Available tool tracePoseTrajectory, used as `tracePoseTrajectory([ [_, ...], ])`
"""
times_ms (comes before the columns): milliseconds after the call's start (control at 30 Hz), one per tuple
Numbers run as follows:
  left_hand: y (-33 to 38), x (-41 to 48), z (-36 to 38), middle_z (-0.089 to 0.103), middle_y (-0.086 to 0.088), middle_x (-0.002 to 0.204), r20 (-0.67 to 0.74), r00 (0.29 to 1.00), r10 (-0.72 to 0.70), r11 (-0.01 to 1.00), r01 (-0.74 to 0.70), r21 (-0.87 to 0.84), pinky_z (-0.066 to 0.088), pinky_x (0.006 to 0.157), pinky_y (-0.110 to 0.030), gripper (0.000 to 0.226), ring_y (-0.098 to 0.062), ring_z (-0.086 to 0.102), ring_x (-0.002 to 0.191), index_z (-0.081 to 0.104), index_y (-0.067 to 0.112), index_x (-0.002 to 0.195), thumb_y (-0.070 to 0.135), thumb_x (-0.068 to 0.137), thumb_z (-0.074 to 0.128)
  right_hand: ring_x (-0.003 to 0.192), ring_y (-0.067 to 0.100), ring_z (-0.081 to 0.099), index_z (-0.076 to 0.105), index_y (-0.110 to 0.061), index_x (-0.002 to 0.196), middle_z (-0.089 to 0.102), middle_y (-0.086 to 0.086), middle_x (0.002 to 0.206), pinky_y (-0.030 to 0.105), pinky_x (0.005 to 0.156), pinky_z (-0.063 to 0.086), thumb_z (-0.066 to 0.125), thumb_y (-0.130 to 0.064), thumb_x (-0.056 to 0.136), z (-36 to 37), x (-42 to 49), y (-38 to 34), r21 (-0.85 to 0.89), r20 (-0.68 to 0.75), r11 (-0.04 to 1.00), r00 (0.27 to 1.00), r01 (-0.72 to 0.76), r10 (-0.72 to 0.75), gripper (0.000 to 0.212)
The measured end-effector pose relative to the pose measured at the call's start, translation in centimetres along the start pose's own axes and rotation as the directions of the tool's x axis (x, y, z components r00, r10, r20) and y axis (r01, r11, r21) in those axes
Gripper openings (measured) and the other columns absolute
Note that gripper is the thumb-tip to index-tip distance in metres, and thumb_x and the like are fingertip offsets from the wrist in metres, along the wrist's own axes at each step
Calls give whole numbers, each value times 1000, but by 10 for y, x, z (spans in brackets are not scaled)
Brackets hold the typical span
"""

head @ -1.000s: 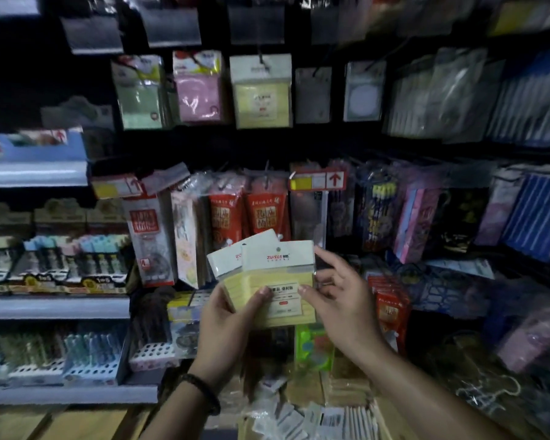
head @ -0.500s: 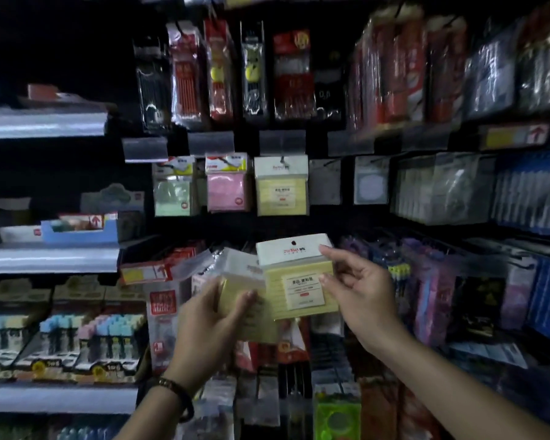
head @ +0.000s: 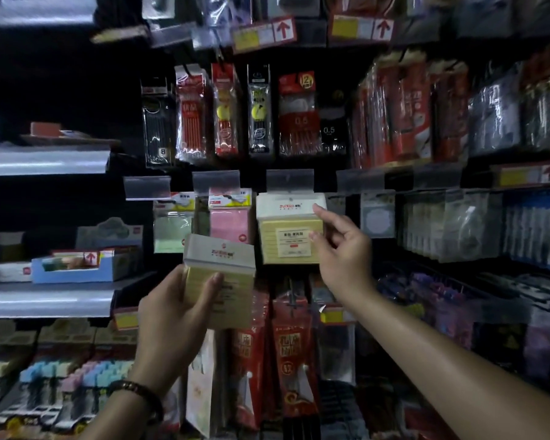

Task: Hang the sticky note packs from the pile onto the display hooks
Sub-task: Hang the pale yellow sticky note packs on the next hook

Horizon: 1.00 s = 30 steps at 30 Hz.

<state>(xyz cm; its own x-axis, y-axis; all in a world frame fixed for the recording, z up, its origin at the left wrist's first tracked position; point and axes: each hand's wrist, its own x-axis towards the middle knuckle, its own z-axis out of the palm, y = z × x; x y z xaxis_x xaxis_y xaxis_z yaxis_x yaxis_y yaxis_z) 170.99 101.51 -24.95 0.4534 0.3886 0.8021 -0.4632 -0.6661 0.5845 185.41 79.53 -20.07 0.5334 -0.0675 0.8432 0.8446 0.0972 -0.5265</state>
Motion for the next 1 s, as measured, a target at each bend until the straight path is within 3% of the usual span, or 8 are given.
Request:
tracePoseTrajectory([
  [67,2,5,-2,75,18,91,-14,1000,21,1000,-21,5,53,64,-6,8,13,70,87,71,33,101,38,94,71,115,5,71,73,-21,136,67,-11,129,34,100,62,70,2,99,5,8,4,-28,-11,999,1000,18,-18,43],
  [300,1,22,-6,74,17,92,-28,999,37,999,-37,0,52,63,-4,9,16,68,90,72,28,101,35,95,72,115,10,72,72,-20,135,68,-10,128,37,96,64,72,1,98,15,24,16,-103,-72,991,994,80,-88,43],
  [433,-2,25,-5,77,17,96,-21,1000,17,999,-18,-37,61,64,-15,10,7,73,92,70,39,101,45,93,70,113,10,72,72,-24,135,68,-8,126,35,90,66,72,-2,98,17,29,25,-130,-63,991,998,16,-25,43],
  [500,-4,28,-3,78,17,96,-20,1000,6,998,-8,-56,63,66,-19,13,4,74,90,71,38,99,48,91,69,103,11,72,70,-28,137,70,-4,121,33,84,65,73,-6,99,18,33,28,-182,-42,983,999,-15,8,44],
  [567,-4,29,0,78,17,94,-19,1000,7,999,-8,-52,65,65,-24,15,3,75,88,71,36,98,49,92,68,82,7,64,69,-26,140,69,0,105,17,69,55,72,-9,100,17,38,31,-277,-31,960,999,-37,29,43],
  [667,-3,31,7,77,17,94,-17,1000,5,998,-6,-55,65,64,-29,15,4,74,88,69,36,99,50,92,67,63,6,48,66,-20,142,54,-5,79,12,55,41,70,-11,102,16,43,31,-374,15,926,998,-50,60,41],
  [833,-4,34,19,77,6,97,12,998,-58,992,59,-115,67,69,-40,17,-3,75,86,66,22,102,37,97,70,121,20,63,58,-21,152,64,2,119,32,106,52,70,-18,103,18,62,33,-612,126,791,987,1,97,50],
  [1000,1,37,31,79,-2,99,49,985,-163,960,170,-221,65,72,-55,5,-22,78,90,67,17,102,22,102,68,127,25,60,54,-27,154,56,8,142,31,106,49,70,-23,103,24,67,23,-683,133,729,973,-47,188,54],
])
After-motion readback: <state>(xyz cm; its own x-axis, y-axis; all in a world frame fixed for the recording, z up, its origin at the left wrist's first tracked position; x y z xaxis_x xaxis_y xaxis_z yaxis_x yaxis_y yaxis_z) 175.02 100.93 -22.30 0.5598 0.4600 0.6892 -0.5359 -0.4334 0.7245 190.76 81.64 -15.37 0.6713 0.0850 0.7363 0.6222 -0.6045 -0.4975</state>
